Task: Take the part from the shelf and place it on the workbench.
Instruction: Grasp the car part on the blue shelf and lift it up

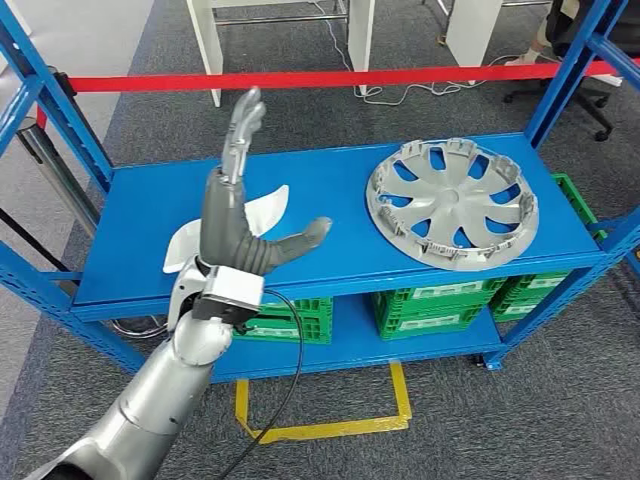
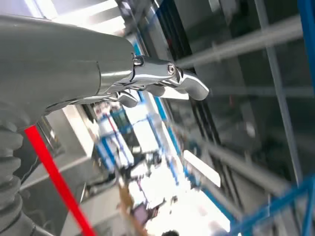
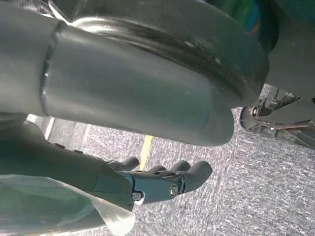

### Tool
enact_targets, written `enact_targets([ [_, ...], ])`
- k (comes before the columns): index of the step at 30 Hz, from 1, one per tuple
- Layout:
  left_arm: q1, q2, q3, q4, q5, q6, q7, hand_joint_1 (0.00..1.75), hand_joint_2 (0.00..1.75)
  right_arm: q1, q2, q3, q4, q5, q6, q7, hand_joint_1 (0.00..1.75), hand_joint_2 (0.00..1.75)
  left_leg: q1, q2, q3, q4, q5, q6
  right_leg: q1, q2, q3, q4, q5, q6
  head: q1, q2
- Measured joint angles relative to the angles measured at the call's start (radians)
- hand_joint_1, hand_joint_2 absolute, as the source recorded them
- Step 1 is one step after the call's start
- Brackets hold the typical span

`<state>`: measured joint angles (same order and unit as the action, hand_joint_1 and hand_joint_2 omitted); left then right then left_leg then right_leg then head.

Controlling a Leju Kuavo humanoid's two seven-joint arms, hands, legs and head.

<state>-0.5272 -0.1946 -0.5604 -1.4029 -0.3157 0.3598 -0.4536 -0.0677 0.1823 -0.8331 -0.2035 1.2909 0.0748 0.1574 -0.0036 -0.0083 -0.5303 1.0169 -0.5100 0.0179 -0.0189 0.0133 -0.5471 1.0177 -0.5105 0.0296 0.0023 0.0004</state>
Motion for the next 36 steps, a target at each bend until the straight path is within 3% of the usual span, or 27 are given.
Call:
enact_targets([
  [9,-0.121,-0.001,-0.096,0.192,-0.078,-0.082,0.057,0.0,1.75,-0.002,-0.006,0.021,0.0,0.018,0.014,0.001,0.0,0.0,0.0,0.0,0.0,0.0,0.0,0.0,0.0,0.0,0.0,0.0,0.0,0.0,0.0,0.0],
  [17,-0.213,-0.001,-0.17,0.372,-0.223,-0.096,0.117,0.0,1.75,-0.002,-0.011,0.029,0.0,0.026,0.03,0.008,0.0,0.0,0.0,0.0,-0.001,0.0,0.0,0.0,0.0,0.0,0.0,0.0,0.0,0.0,0.0,0.0],
  [27,-0.247,-0.004,-0.201,0.457,-0.259,-0.098,0.132,0.0,1.75,-0.001,-0.014,0.029,0.0,0.007,0.03,0.011,0.0,0.0,0.0,0.0,-0.001,0.0,0.0,0.0,0.0,0.0,0.0,0.0,0.0,0.0,0.0,0.0],
  [36,-0.282,-0.047,-0.236,0.544,-0.311,-0.105,0.155,0.0,1.75,0.002,-0.014,0.012,0.005,-0.036,0.029,0.037,0.0,0.0,0.0,0.0,-0.001,0.001,0.0,0.0,0.0,0.0,0.0,0.0,0.0,0.0,0.0,0.0],
])
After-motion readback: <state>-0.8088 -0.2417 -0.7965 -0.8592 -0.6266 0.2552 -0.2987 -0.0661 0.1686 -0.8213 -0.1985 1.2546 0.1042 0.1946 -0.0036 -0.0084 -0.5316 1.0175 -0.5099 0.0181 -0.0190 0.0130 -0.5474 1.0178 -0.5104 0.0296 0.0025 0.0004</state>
